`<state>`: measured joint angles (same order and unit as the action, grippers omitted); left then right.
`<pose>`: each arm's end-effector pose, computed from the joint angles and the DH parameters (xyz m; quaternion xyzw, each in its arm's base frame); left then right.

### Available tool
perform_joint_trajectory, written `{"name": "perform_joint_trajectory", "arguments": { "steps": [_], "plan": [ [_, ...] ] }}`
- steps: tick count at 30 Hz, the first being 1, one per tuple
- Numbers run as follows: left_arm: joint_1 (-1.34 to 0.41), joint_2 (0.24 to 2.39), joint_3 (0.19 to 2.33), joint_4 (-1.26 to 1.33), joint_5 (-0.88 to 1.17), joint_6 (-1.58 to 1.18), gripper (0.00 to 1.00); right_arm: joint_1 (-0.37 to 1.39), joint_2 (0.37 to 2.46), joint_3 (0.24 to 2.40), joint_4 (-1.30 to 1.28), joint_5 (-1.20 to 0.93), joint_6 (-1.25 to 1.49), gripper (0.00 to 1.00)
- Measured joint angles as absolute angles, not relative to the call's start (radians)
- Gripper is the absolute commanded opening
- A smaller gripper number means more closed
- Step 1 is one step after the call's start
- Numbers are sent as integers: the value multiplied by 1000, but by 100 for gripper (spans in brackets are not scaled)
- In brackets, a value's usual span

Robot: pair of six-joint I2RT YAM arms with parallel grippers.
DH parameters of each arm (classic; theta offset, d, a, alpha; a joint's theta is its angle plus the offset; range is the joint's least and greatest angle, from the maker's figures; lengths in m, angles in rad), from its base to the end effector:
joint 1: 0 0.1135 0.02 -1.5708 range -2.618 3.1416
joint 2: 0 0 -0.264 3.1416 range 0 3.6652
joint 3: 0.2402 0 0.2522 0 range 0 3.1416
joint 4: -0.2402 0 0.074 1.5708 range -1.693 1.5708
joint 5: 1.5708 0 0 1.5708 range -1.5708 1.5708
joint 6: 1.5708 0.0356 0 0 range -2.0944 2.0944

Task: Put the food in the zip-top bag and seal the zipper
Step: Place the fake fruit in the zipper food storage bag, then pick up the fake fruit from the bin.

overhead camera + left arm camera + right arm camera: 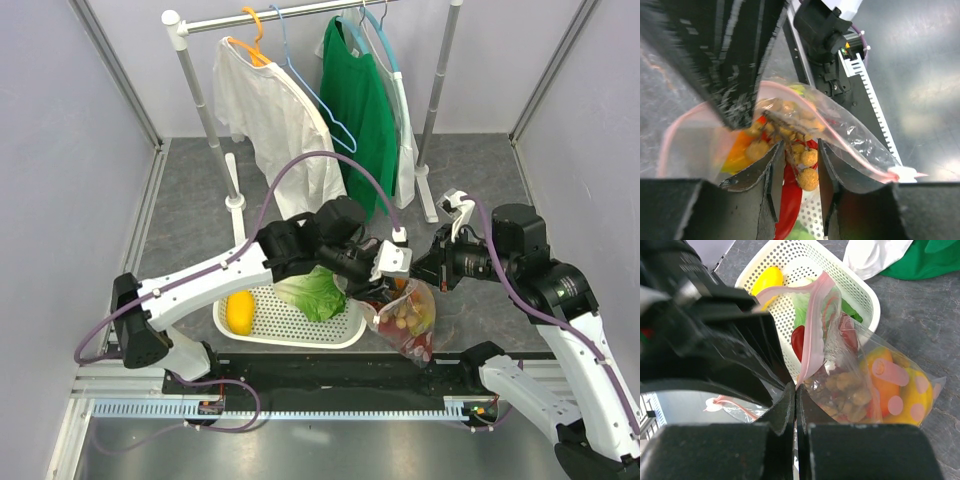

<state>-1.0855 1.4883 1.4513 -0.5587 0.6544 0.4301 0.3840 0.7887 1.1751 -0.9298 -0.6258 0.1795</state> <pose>0.1347 -0.3019 0.3701 0.6844 0.5042 -0.4116 0.3286 0.1093 0.0666 0.3955 -0.2350 0.8089 0.3875 0.3746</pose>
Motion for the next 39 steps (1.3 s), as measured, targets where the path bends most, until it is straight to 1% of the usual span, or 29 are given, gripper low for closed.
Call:
{"name": "perform_joint_trajectory", "arguments": {
  "steps": [2,4,5,6,8,11,12,14,15,18,20,23,25,29,33,39],
  "plan": [
    [-1095,1499,1451,-559,651,429,41,384,794,1188,-934,-625,187,0],
    [-1097,1495,1451,-558,633,427,44,384,798,1200,-935,-624,189,4],
    [-1097,1490,1450,-558,627,427,45,384,797,1201,-935,-623,189,8],
    [-1095,1481,1446,-558,621,426,46,384,795,1201,-937,-622,190,8],
    [-1089,1451,1431,-561,602,424,47,384,793,1201,-937,-619,194,0],
    [-1064,1396,1420,-580,586,414,59,384,787,1201,-937,-606,197,0],
    [-1048,1375,1420,-585,582,408,66,384,785,1201,-937,-600,197,0],
    [-985,1331,1422,-609,584,397,72,384,780,1201,-937,-583,196,0],
    [-953,1312,1426,-622,583,394,77,384,777,1201,-938,-575,194,0],
    [-812,1250,1452,-720,582,415,85,384,766,1201,-943,-565,189,0],
    [-728,1201,1454,-812,575,483,99,384,762,1201,-947,-563,183,0],
    [-648,1112,1404,-982,565,626,100,384,760,1201,-952,-564,176,0],
    [-611,1059,1328,-1106,539,743,100,384,761,1201,-952,-565,175,0],
    [-585,1055,1186,-1238,453,878,100,384,767,1201,-951,-568,174,0],
    [-583,1151,1119,-1262,358,911,99,384,778,1201,-951,-567,170,0],
    [-582,1223,1044,-1252,231,910,91,384,784,1201,-952,-566,167,0]
  ]
}}
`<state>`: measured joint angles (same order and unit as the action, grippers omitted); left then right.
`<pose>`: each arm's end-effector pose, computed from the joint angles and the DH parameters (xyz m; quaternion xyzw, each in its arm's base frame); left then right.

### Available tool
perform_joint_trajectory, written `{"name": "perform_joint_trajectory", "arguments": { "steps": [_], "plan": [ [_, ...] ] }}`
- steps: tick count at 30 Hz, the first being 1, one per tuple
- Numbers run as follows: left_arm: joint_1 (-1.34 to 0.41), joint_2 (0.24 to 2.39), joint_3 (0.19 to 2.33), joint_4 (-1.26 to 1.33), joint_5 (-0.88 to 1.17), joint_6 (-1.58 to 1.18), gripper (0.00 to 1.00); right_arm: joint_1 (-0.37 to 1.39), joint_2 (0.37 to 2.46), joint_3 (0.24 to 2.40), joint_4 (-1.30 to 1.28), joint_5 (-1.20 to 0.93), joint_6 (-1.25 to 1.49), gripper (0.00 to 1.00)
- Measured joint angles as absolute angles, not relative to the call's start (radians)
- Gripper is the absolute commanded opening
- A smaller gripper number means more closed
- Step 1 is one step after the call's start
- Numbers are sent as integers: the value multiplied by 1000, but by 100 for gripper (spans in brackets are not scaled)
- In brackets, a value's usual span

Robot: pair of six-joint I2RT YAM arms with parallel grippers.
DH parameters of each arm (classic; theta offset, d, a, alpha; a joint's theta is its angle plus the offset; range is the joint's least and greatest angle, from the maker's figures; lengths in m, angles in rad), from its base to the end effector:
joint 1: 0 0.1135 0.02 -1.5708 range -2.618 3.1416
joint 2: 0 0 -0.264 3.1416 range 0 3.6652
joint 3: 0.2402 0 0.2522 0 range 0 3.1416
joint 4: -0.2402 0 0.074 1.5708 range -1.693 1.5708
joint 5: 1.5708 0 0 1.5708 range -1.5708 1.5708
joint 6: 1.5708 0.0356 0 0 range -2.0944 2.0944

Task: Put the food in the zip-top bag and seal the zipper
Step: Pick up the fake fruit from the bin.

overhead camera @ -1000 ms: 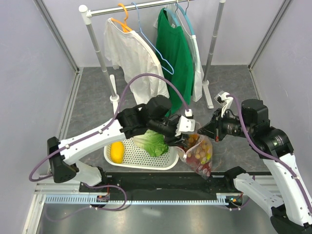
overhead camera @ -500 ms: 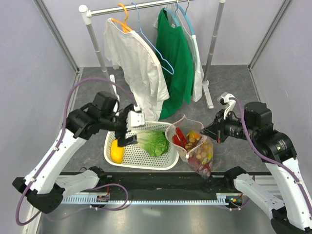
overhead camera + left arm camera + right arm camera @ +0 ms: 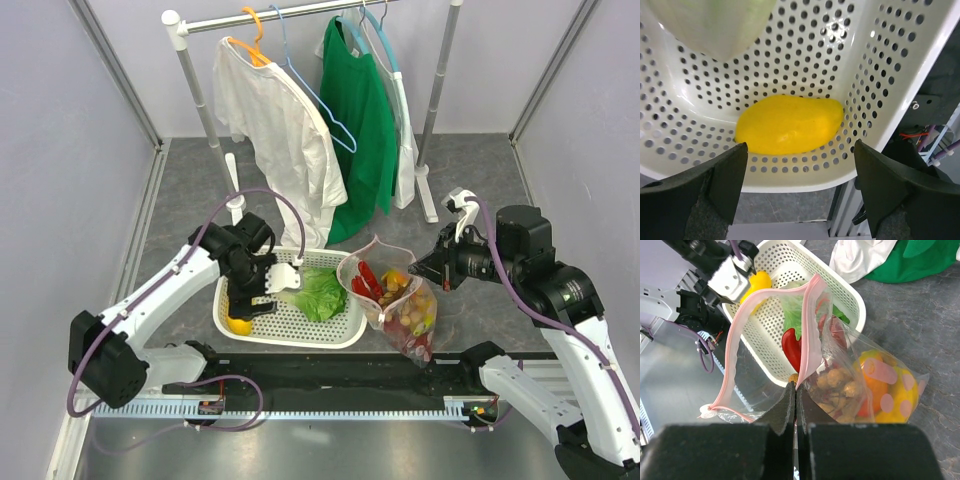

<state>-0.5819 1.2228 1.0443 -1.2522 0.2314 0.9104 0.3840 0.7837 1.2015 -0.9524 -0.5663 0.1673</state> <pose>0.1600 -0.1150 0.2696 0.6786 0.7221 -0.1022 0.0874 0.1060 0.0634 0.4011 -0.2277 0.8143 0.3630 0.3915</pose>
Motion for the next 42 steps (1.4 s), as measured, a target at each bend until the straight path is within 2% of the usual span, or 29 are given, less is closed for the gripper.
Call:
{"name": "perform_joint_trajectory", "arguments": {
  "steps": [6,11,13,19,24,26,30,36,41,42],
  "plan": [
    [-582,1246,942,-1217,88,911,87,384,800,1201,-954,-567,167,0],
    [-582,1267,908,-1175,-20,922,79,384,813,1201,-952,-567,167,0],
    [-582,1271,899,-1163,-41,929,74,384,817,1201,-951,-567,167,0],
    [-582,1304,850,-1121,-81,954,67,384,818,1201,-951,-567,167,0],
    [-582,1350,848,-1079,-68,957,66,384,820,1201,-951,-567,167,0],
    [-582,1365,875,-1075,-49,951,68,384,820,1201,-951,-567,167,0],
    [-582,1368,982,-1059,26,915,84,384,820,1201,-952,-567,167,0],
    [-574,1353,1011,-1053,85,823,91,384,819,1201,-952,-566,167,0],
    [-564,1309,1023,-1076,134,610,90,384,813,1201,-955,-562,167,0],
    [-564,1295,1026,-1076,138,559,99,384,811,1201,-955,-562,167,0]
  ]
}}
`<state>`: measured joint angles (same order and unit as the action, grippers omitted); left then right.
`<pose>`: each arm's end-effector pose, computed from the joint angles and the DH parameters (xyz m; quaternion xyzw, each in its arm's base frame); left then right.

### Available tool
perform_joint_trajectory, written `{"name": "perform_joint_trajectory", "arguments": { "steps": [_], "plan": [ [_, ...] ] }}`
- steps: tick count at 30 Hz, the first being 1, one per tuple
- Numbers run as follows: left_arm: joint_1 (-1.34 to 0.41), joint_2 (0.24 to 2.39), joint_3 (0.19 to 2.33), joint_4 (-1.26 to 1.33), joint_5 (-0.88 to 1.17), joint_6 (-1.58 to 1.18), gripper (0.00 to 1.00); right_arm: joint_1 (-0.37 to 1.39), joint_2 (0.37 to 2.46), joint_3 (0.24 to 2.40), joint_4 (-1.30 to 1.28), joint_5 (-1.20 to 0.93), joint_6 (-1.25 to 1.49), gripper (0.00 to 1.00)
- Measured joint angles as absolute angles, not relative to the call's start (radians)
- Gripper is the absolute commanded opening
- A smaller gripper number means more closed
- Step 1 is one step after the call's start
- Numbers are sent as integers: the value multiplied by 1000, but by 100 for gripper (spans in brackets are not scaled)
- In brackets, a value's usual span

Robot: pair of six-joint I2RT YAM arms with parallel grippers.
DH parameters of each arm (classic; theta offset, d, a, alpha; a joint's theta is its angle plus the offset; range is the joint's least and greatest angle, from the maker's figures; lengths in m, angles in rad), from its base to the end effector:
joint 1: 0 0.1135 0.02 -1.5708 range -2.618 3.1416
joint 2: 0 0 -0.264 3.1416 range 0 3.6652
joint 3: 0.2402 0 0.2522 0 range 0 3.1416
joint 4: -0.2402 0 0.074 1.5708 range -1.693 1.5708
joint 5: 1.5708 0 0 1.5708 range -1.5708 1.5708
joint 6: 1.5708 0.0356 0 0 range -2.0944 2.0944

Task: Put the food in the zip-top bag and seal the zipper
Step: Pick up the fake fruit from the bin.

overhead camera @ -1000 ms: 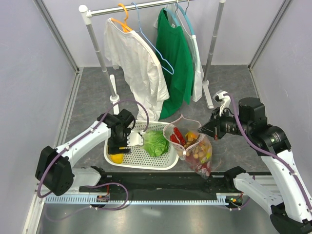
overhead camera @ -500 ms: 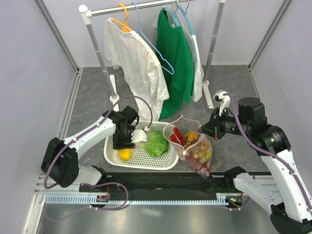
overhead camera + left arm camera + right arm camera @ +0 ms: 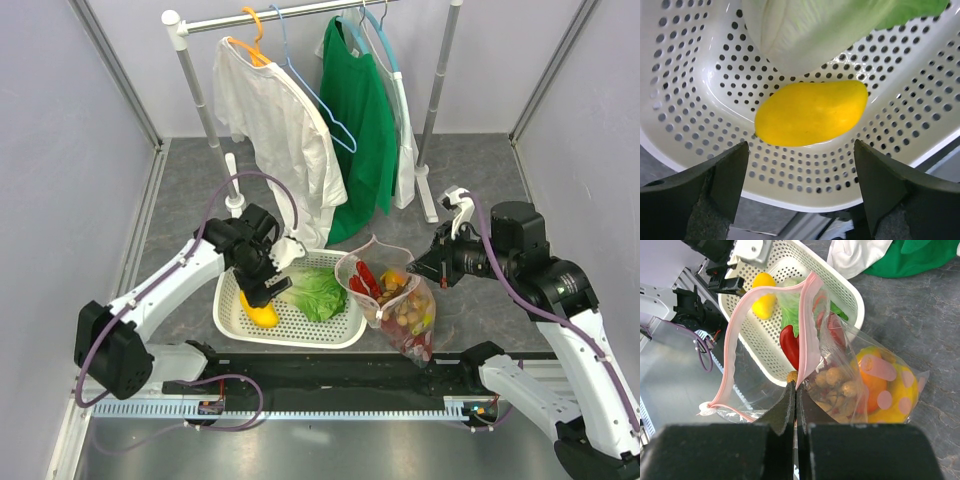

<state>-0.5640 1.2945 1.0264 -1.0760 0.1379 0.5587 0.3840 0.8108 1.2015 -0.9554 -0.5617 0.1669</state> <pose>0.1872 -0.1242 0.2540 0.5343 0.8350 -0.0688 0.1127 0.1132 0.0662 0.3979 -0.2240 0.8224 0.3597 0.3797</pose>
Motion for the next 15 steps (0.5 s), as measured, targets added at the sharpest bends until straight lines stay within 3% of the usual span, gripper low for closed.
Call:
{"name": "perform_joint_trajectory", "arguments": {
  "steps": [7,15],
  "plan": [
    [-559,1264,1035,-1078,176,432,100,384,805,1201,-957,-560,166,0],
    [-558,985,884,-1065,294,958,98,384,799,1200,-958,-560,160,0]
  ]
}}
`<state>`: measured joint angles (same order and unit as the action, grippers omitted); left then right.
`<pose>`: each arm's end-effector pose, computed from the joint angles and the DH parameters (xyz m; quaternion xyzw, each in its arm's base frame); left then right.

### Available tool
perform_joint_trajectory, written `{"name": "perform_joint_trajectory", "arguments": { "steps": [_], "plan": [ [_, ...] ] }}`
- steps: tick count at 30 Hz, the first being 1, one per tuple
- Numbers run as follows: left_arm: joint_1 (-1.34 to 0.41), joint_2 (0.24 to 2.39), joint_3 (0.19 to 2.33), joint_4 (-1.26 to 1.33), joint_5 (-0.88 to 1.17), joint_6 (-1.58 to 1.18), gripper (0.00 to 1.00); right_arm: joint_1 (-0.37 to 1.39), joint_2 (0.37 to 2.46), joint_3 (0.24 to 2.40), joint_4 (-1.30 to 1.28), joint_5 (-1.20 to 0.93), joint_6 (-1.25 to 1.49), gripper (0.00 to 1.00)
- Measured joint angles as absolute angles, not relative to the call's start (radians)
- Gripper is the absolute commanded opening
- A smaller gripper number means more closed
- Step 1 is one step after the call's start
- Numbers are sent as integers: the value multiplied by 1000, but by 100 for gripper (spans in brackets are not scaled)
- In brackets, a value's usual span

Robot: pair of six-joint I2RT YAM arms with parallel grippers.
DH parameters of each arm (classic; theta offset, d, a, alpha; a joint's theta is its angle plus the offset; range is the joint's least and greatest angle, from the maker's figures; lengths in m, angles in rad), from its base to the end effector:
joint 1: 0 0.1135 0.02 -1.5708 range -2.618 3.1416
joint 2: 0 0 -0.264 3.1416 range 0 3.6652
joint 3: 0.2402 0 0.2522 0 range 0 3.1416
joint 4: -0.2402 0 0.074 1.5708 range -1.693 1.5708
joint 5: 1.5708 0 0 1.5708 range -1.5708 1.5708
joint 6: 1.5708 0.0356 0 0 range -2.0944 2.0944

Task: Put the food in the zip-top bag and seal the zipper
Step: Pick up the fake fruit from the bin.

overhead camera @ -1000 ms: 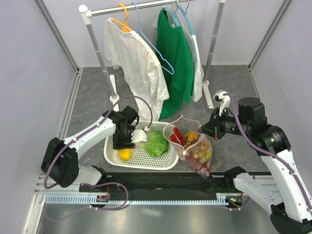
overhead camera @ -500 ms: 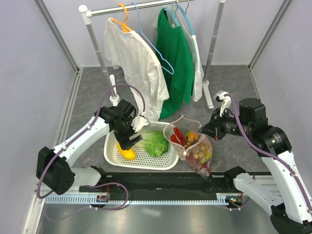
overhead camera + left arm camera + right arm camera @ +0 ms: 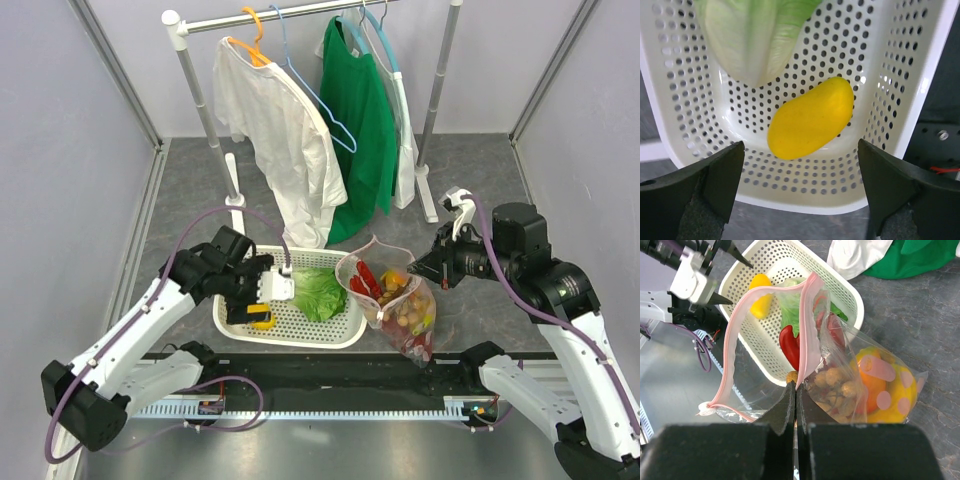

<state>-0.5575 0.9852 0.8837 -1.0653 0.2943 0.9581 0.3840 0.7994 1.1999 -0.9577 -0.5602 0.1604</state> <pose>0.1357 -0.0968 0.2690 0.6874 0.6837 -0.1013 0.2231 0.1102 0.0649 0.3984 -0.2271 0.8200 0.3582 0.3843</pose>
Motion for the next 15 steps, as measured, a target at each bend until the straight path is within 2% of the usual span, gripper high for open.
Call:
{"name": "perform_joint_trajectory", "arguments": {
  "steps": [7,15],
  "plan": [
    [-558,1077,870,-1118,398,1382,91,384,807,1197,-957,-561,160,0],
    [-558,1237,870,-1147,403,1637,86,384,813,1197,-958,-560,160,0]
  ]
}}
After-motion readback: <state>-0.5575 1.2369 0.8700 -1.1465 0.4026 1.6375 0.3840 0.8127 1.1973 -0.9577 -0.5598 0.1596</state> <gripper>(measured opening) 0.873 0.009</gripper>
